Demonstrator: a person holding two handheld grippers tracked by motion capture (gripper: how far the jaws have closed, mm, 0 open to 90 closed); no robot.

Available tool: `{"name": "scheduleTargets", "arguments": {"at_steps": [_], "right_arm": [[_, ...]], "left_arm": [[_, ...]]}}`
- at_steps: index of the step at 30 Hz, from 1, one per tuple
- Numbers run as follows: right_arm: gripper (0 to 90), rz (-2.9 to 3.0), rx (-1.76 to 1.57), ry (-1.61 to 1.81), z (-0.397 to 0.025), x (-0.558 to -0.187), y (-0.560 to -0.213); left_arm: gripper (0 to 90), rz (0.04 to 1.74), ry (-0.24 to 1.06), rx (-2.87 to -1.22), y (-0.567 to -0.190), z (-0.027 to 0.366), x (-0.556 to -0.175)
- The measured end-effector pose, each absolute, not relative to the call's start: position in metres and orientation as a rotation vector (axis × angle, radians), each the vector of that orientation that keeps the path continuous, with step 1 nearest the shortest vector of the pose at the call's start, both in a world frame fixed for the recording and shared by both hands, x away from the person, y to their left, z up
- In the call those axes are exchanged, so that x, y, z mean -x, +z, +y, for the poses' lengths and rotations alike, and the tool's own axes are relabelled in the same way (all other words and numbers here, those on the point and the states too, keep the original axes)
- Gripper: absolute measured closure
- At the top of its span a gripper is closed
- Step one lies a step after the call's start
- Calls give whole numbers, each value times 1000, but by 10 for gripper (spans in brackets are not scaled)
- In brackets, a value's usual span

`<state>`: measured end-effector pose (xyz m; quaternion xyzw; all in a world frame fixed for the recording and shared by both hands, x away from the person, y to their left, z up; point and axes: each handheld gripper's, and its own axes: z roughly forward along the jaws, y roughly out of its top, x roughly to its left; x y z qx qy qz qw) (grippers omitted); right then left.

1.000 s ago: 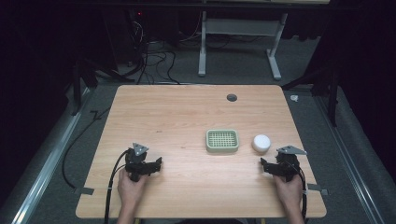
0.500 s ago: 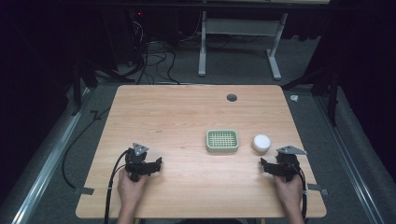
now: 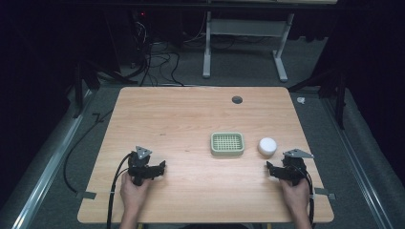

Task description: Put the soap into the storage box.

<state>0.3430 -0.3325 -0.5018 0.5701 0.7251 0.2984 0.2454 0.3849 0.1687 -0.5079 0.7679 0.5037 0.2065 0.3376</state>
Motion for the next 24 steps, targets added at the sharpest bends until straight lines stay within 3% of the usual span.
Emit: {"name": "scheduleTargets", "arguments": {"at_steps": [24], "right_arm": [[202, 1973, -1600, 912, -338, -344, -500]], "left_arm": [[150, 1311, 538, -2005, -508, 169, -385]]}}
